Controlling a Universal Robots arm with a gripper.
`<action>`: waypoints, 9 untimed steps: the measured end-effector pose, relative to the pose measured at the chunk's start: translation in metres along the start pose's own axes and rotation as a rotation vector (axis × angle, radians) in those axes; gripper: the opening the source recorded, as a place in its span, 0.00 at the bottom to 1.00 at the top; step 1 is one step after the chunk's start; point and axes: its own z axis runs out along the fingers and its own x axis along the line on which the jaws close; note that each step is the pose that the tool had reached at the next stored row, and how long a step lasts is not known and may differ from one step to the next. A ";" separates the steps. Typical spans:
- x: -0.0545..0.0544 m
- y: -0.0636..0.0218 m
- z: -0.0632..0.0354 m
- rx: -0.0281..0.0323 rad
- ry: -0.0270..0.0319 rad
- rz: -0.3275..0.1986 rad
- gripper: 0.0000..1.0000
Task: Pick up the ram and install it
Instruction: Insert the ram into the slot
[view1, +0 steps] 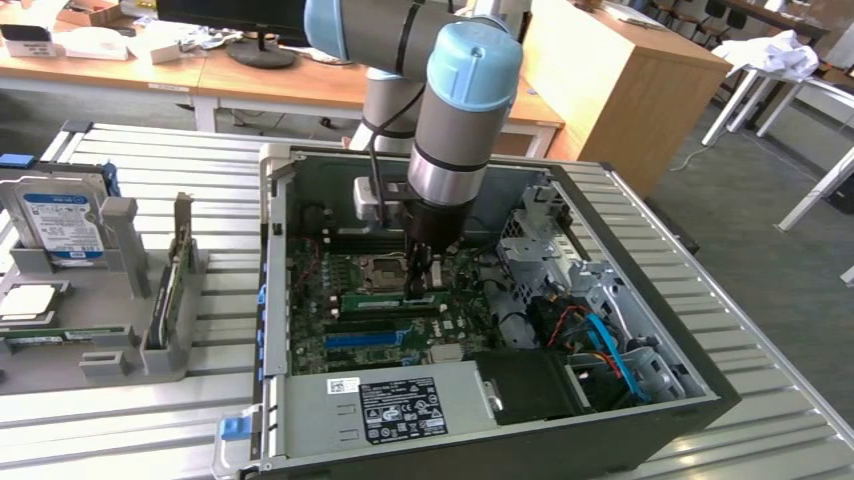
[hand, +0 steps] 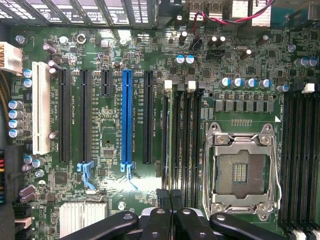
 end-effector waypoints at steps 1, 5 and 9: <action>0.000 0.0000 -0.0003 -0.0001 0.0003 0.000 0.12; 0.000 0.0000 -0.0010 0.0000 0.0002 0.001 0.12; 0.000 0.0000 -0.0011 0.0001 0.0004 0.006 0.12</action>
